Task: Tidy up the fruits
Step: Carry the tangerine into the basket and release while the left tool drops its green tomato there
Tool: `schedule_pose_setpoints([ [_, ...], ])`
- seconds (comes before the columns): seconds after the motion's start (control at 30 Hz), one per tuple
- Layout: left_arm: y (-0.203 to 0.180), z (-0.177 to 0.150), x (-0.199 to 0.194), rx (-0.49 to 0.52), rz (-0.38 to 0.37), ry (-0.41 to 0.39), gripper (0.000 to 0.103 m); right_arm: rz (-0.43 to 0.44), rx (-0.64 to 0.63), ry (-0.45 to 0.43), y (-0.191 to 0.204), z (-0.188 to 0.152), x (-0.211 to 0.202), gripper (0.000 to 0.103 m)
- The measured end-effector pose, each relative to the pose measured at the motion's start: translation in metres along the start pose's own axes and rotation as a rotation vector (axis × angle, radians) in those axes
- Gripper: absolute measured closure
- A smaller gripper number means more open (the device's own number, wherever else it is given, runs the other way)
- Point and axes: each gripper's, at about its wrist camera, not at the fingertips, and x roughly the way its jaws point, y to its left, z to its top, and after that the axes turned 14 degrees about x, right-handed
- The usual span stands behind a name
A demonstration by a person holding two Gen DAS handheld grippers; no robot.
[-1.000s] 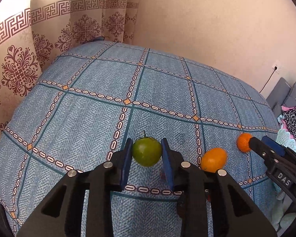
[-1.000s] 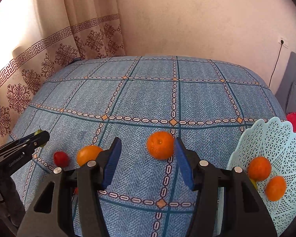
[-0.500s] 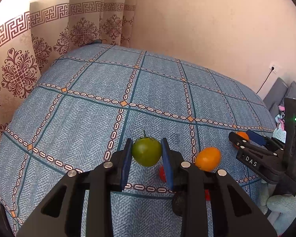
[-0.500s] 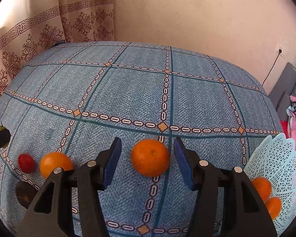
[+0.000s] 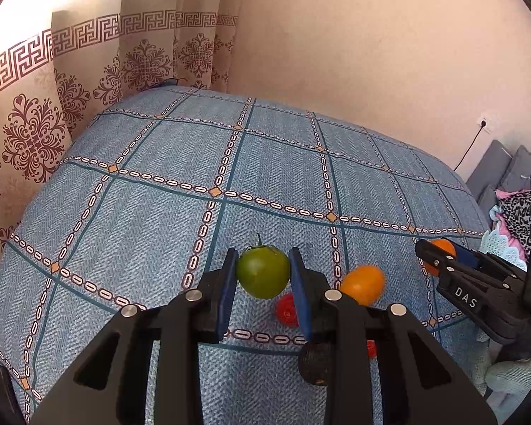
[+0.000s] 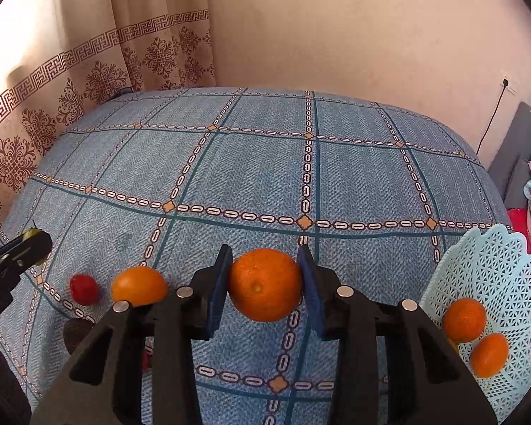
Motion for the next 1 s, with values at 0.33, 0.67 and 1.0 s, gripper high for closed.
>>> schedule_pose_setpoints([
  [0.33,-0.024,0.006,-0.018,0.058,-0.018,-0.041,0.074,0.033,0.108,-0.093,-0.043,-0.011,-0.071,0.064],
  [0.67,-0.068,0.007,-0.038,0.140,-0.051,-0.072,0.074,-0.047,0.229,-0.165,-0.107,-0.043,-0.113,0.064],
  [1.0,-0.123,0.001,-0.044,0.231,-0.102,-0.063,0.074,-0.115,0.318,-0.168,-0.158,-0.065,-0.123,0.063],
])
